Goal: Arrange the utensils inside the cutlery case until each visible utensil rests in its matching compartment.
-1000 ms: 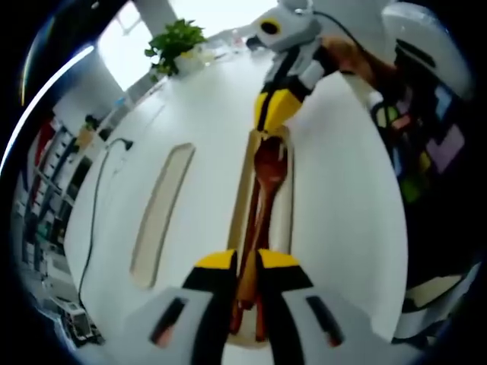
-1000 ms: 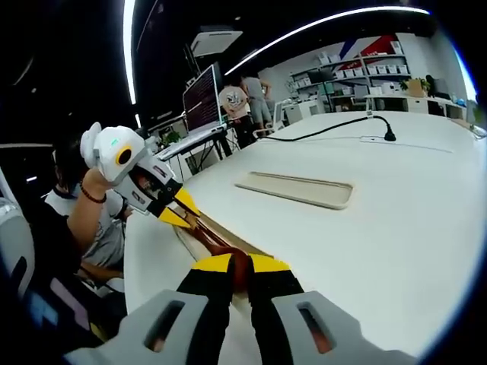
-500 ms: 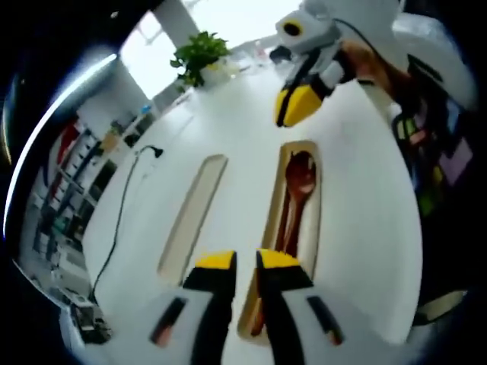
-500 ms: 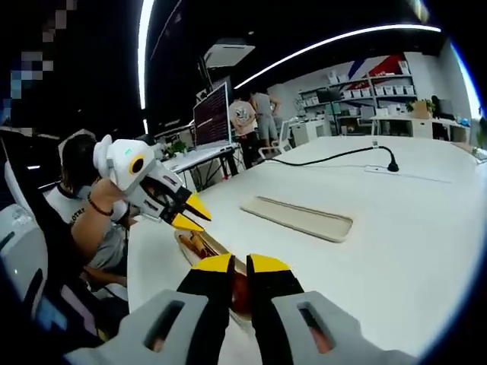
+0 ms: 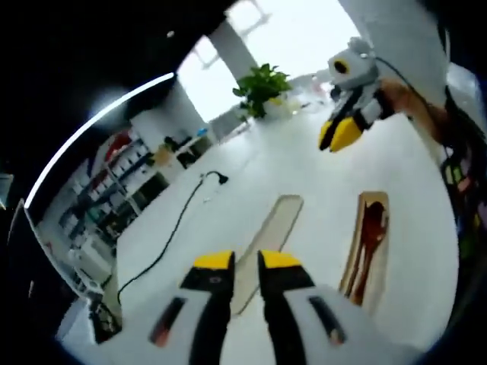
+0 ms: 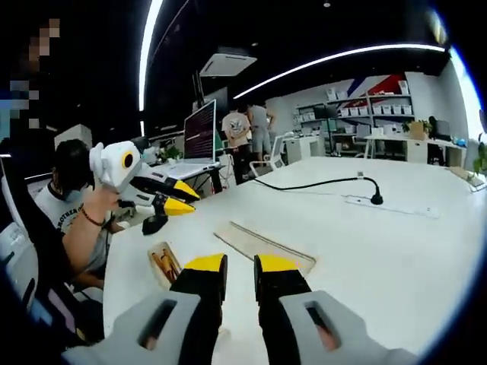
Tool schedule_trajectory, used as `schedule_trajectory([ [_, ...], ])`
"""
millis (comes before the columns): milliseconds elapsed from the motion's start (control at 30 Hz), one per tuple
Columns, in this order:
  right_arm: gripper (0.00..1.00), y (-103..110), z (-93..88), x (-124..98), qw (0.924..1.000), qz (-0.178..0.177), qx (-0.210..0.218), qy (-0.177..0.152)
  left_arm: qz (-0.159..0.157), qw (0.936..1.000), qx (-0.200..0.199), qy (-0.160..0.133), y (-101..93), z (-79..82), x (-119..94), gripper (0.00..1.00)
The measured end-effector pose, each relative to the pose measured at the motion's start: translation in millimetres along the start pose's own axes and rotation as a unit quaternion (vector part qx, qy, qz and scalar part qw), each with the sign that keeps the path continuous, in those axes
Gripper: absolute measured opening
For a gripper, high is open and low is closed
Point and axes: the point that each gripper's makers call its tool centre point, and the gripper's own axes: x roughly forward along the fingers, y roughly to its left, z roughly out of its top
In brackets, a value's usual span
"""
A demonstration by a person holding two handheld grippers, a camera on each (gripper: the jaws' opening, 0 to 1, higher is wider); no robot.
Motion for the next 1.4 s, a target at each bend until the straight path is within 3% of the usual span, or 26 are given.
schedule_trajectory([
  [100,0.15,-10.5,-6.3,6.9,0.9998,0.002,0.009,0.018,0.032,0.9990,-0.026,-0.015,13.2,-2.5,1.7,0.13],
  [133,0.15,-15.2,-8.7,10.0,0.9997,-0.001,0.013,0.022,0.048,0.9973,-0.055,-0.013,21.7,-8.8,2.5,0.13],
  [300,0.16,-37.1,-28.1,22.3,0.9973,-0.029,0.018,0.065,0.092,0.9881,-0.123,0.002,43.1,-30.1,0.0,0.12],
  [467,0.21,-53.8,-35.3,31.2,0.9957,-0.048,0.031,0.074,0.099,0.9796,-0.173,0.023,47.1,-55.3,6.0,0.14],
  [533,0.21,-53.7,-39.5,36.2,0.9951,-0.037,0.043,0.081,0.099,0.9730,-0.206,0.034,46.0,-67.3,11.0,0.17],
  [633,0.20,-56.8,-41.6,42.5,0.9943,-0.035,0.055,0.085,0.107,0.9673,-0.224,0.051,49.8,-85.0,18.2,0.21],
  [700,0.20,-58.8,-43.6,45.8,0.9938,-0.038,0.054,0.089,0.104,0.9638,-0.238,0.061,49.0,-92.8,20.7,0.22],
  [767,0.20,-61.1,-46.4,47.4,0.9934,-0.042,0.054,0.092,0.080,0.9598,-0.263,0.059,40.8,-96.0,25.8,0.24],
  [833,0.20,-62.7,-50.1,48.3,0.9926,-0.044,0.073,0.086,0.076,0.9511,-0.293,0.061,37.1,-100.9,28.0,0.23],
  [933,0.20,-66.1,-55.8,50.8,0.9904,-0.049,0.096,0.086,0.079,0.9512,-0.290,0.068,35.9,-106.8,28.7,0.24],
  [1233,0.20,-72.5,-58.2,55.0,0.9884,-0.068,0.099,0.094,0.058,0.9375,-0.336,0.072,29.1,-116.7,39.3,0.23],
  [1400,0.19,-72.3,-61.1,59.3,0.9875,-0.068,0.102,0.099,0.050,0.9378,-0.337,0.069,24.5,-115.5,43.4,0.23],
])
